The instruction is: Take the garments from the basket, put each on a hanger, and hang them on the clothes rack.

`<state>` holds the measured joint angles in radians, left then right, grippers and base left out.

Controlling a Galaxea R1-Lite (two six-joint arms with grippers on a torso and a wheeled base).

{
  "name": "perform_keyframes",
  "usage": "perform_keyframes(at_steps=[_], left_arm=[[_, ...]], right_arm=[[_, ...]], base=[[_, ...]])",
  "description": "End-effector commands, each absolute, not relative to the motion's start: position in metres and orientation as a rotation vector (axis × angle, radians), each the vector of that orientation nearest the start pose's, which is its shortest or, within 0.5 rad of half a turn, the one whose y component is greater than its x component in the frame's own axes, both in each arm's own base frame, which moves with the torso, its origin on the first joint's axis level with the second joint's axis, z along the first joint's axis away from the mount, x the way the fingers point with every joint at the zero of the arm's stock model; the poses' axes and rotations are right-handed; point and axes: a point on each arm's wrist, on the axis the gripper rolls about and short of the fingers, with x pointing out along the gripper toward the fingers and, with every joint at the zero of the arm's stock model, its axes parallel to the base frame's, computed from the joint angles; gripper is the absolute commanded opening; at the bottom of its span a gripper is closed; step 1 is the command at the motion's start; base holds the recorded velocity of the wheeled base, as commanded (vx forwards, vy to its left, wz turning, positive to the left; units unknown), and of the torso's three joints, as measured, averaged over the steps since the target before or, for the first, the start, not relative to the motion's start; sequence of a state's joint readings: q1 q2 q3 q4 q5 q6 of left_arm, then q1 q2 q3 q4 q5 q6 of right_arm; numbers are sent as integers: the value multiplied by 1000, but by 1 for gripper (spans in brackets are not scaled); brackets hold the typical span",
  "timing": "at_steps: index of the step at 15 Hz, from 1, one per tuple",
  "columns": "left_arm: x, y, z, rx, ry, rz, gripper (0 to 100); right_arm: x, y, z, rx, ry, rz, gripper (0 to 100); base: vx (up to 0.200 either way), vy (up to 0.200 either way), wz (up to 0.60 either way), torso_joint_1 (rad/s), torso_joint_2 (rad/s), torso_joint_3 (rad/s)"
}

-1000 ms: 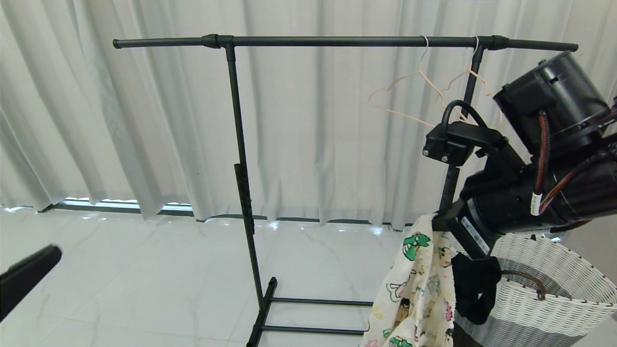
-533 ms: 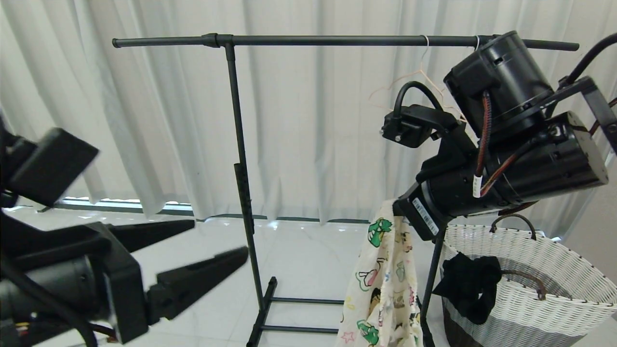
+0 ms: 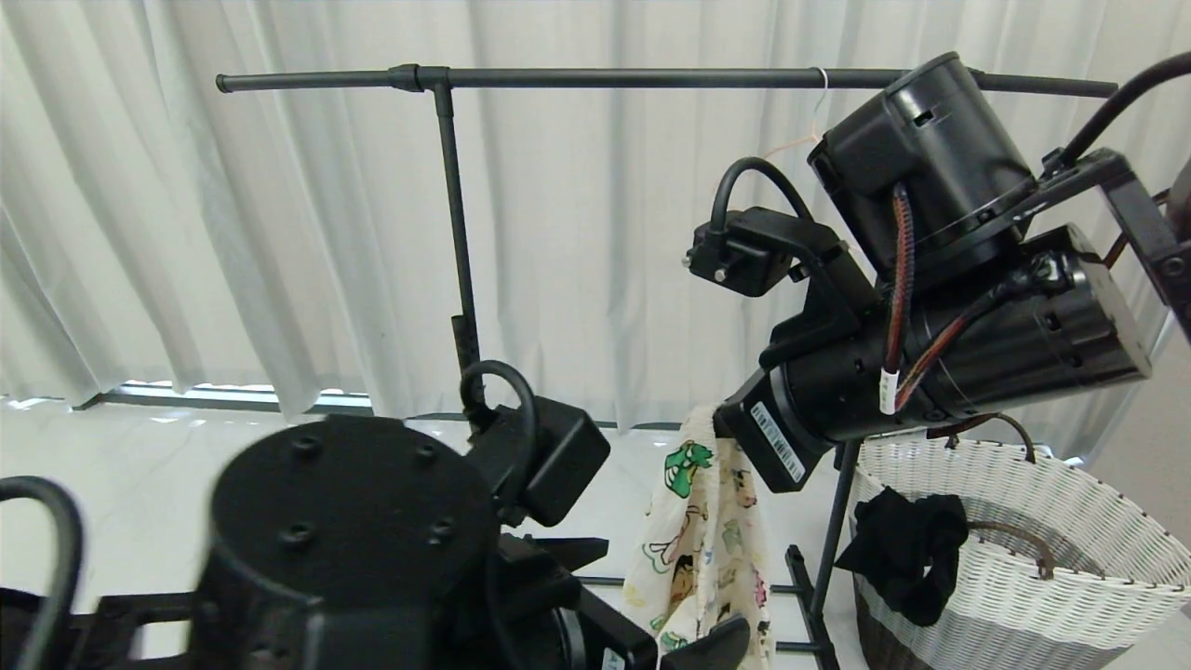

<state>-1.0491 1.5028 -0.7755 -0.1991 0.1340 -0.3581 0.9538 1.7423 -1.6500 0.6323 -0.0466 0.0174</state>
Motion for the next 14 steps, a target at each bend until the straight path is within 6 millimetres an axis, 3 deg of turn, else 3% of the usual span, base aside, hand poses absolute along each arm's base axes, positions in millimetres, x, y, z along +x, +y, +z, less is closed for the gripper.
perform_keyframes(at_steps=[1, 4, 6, 11, 14], left_arm=[[149, -228, 152, 39, 694, -695, 100], [147, -221, 134, 73, 748, -659, 100], [147, -219, 111, 106, 823, -607, 100], [141, -228, 97, 97, 876, -585, 100], [135, -215, 85, 137, 910, -545, 100]], right_arm=[[177, 250, 291, -339, 652, 867, 0], [176, 249, 296, -329, 634, 869, 0], [172, 251, 304, -317, 606, 892, 0], [161, 249, 313, -311, 575, 923, 0], [163, 242, 314, -305, 575, 899, 0]], base=[[0, 0, 0, 0, 0, 0], [0, 0, 0, 0, 0, 0], [0, 0, 0, 0, 0, 0], [0, 0, 0, 0, 0, 0], [0, 0, 0, 0, 0, 0]])
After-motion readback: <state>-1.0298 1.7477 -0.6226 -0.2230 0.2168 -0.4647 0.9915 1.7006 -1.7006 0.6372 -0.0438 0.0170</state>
